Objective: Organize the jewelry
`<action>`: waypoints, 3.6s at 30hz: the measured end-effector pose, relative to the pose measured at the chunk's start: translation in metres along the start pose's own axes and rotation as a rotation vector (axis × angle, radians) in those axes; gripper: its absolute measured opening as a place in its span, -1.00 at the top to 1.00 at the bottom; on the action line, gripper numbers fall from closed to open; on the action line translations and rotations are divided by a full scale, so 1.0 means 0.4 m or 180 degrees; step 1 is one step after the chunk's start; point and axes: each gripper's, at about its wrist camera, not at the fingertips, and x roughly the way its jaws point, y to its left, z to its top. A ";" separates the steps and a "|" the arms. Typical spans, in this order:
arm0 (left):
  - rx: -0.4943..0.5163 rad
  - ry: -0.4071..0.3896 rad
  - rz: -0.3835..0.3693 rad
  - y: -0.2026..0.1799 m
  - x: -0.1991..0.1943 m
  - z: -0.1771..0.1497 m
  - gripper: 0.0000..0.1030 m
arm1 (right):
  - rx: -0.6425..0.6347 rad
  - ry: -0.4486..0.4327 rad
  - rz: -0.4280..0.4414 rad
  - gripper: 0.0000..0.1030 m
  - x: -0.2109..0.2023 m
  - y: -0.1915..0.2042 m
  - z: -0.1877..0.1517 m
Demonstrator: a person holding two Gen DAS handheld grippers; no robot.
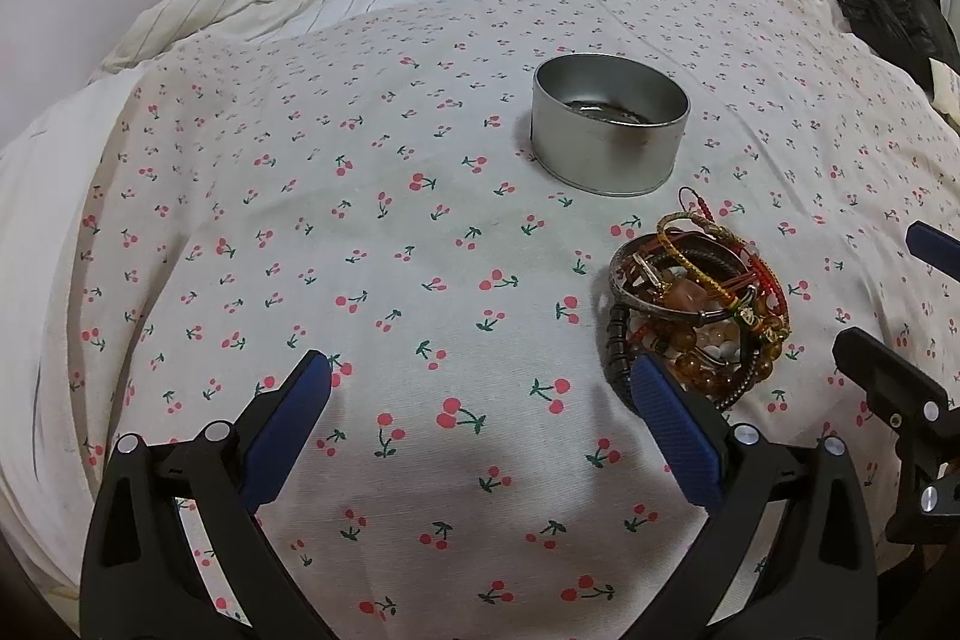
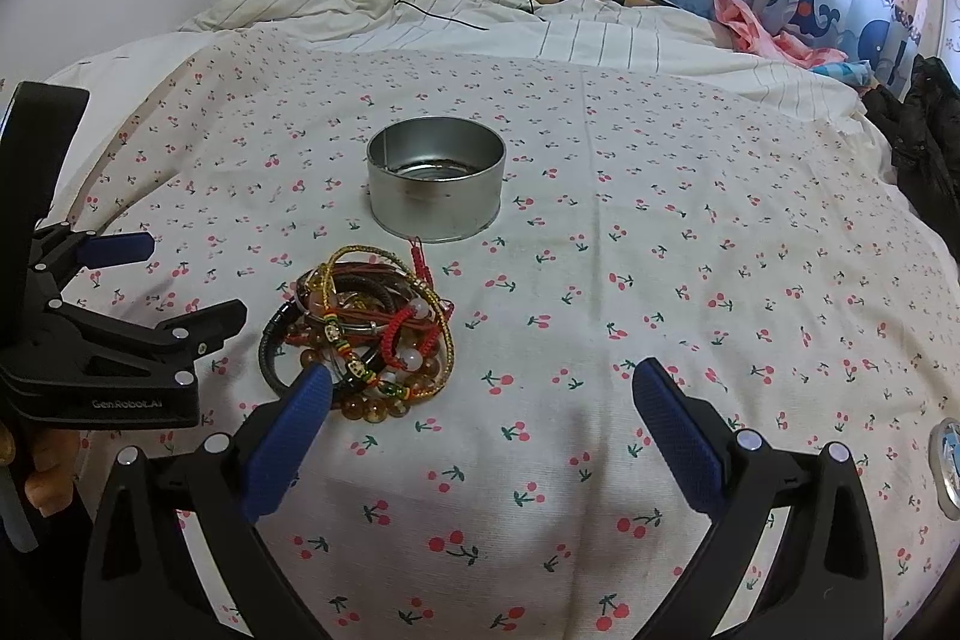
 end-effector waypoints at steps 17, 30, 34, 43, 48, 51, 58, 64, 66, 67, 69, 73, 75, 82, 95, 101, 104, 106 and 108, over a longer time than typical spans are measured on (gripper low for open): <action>0.0009 0.0005 0.0002 0.000 -0.001 0.001 -0.87 | -0.0044 0.0039 -0.0032 -0.87 0.001 0.009 0.003; 0.0009 -0.0006 0.0054 -0.003 0.001 0.005 -0.87 | -0.0018 -0.0017 -0.0003 -0.87 -0.003 0.008 0.003; -0.0105 -0.0009 0.0108 -0.006 0.013 0.020 -0.87 | 0.0011 -0.0019 -0.0007 -0.87 -0.005 -0.001 0.002; -0.0268 -0.0073 -0.0005 -0.078 0.001 0.052 -0.87 | 0.0313 -0.0090 -0.0102 -0.87 -0.004 -0.065 0.001; -0.0166 -0.0171 0.0060 -0.111 -0.020 0.059 -0.86 | 0.0509 -0.0103 -0.0022 -0.87 0.006 -0.096 0.001; -0.0171 -0.0169 0.0020 -0.109 -0.023 0.062 -0.86 | 0.0572 -0.0100 0.0031 -0.87 0.008 -0.109 -0.001; -0.0172 -0.0205 0.0041 -0.083 -0.030 0.057 -0.86 | 0.0547 -0.0040 0.0280 -0.87 0.021 -0.119 0.042; -0.0250 -0.0114 0.0091 -0.013 -0.025 0.047 -0.86 | -0.0002 0.0074 0.0480 -0.87 0.083 -0.079 0.107; -0.0339 -0.0078 0.0103 0.022 -0.018 0.044 -0.86 | -0.0115 0.0192 0.0615 -0.87 0.116 -0.077 0.122; -0.0376 -0.0065 0.0116 0.038 -0.015 0.044 -0.86 | -0.0118 0.0210 0.0667 -0.87 0.126 -0.078 0.127; -0.0480 -0.0032 0.0125 0.072 -0.009 0.042 -0.86 | -0.0081 0.0226 0.0767 -0.87 0.140 -0.087 0.134; -0.0791 0.0119 -0.0059 0.144 0.011 0.033 -0.86 | -0.0190 0.0159 0.0890 -0.83 0.141 -0.080 0.141; -0.0935 0.0176 -0.0145 0.169 0.023 0.029 -0.86 | -0.0270 0.0195 0.0954 -0.61 0.157 -0.066 0.140; -0.1052 0.0204 -0.0246 0.190 0.041 0.035 -0.86 | -0.0348 0.0279 0.1307 -0.20 0.209 -0.024 0.160; -0.0967 0.0190 -0.0357 0.192 0.053 0.061 -0.86 | -0.0740 0.0731 0.1504 0.31 0.222 -0.040 0.141; -0.0924 0.0152 -0.0395 0.186 0.039 0.061 -0.86 | -0.0326 0.0768 0.1740 0.31 0.213 -0.127 0.111; -0.0923 0.0166 -0.0402 0.179 0.040 0.060 -0.86 | -0.0261 0.0753 0.1810 0.31 0.208 -0.136 0.106; -0.0895 0.0178 -0.0393 0.174 0.042 0.059 -0.86 | -0.0305 0.0752 0.1810 0.31 0.201 -0.129 0.105; -0.0872 0.0181 -0.0373 0.172 0.045 0.058 -0.86 | -0.0333 0.0720 0.1854 0.31 0.189 -0.126 0.110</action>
